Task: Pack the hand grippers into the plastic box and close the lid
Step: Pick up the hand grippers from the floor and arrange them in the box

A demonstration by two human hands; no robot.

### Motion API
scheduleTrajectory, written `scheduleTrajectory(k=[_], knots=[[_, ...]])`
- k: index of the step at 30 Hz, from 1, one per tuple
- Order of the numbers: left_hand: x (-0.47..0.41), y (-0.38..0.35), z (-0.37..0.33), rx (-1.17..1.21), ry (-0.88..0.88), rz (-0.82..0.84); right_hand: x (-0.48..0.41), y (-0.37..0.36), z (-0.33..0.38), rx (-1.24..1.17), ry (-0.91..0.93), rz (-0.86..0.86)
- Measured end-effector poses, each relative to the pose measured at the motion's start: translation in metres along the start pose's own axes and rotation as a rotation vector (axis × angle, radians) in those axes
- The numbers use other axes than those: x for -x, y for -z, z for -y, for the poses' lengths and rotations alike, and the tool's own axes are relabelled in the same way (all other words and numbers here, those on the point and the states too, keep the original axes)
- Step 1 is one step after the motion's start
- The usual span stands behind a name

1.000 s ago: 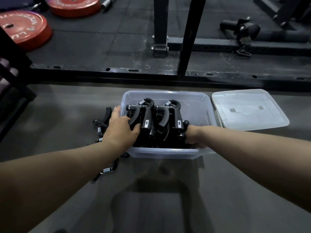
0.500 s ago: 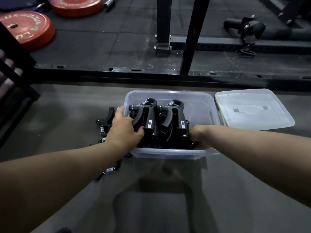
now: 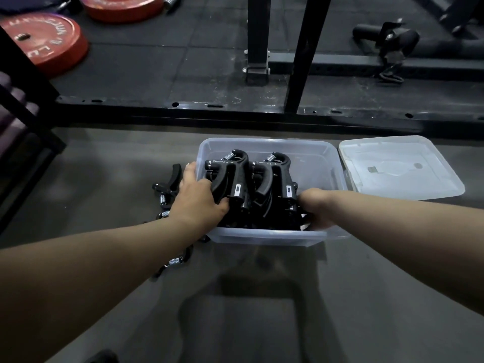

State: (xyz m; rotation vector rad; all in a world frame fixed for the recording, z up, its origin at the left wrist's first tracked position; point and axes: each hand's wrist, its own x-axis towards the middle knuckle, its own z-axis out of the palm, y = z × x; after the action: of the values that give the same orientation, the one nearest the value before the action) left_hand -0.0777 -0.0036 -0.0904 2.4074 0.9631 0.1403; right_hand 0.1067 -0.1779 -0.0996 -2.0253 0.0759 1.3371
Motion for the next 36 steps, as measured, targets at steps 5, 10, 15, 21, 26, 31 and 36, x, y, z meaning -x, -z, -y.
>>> scheduleTrajectory(k=[5,10,15,21,26,31,36], knots=[[-0.001,-0.001,0.001,-0.024,0.009,0.008,-0.002,0.000,0.012,-0.039,0.037,-0.087],[-0.002,-0.002,0.001,-0.028,0.011,0.006,0.000,0.000,0.008,0.012,0.049,-0.055],[-0.002,-0.001,0.003,-0.006,0.006,0.015,-0.003,0.006,0.003,0.045,0.079,-0.090],[0.000,0.001,0.003,0.058,0.030,0.029,0.007,0.014,-0.004,0.018,0.125,-0.099],[0.002,0.007,0.001,0.181,0.037,0.045,0.024,0.014,-0.007,0.007,0.303,-0.316],[0.001,0.012,0.006,0.233,0.011,0.060,0.070,-0.006,-0.017,0.227,0.684,-0.571],[-0.007,0.033,0.007,0.071,0.022,0.120,0.093,-0.060,-0.028,0.626,1.166,-0.371]])
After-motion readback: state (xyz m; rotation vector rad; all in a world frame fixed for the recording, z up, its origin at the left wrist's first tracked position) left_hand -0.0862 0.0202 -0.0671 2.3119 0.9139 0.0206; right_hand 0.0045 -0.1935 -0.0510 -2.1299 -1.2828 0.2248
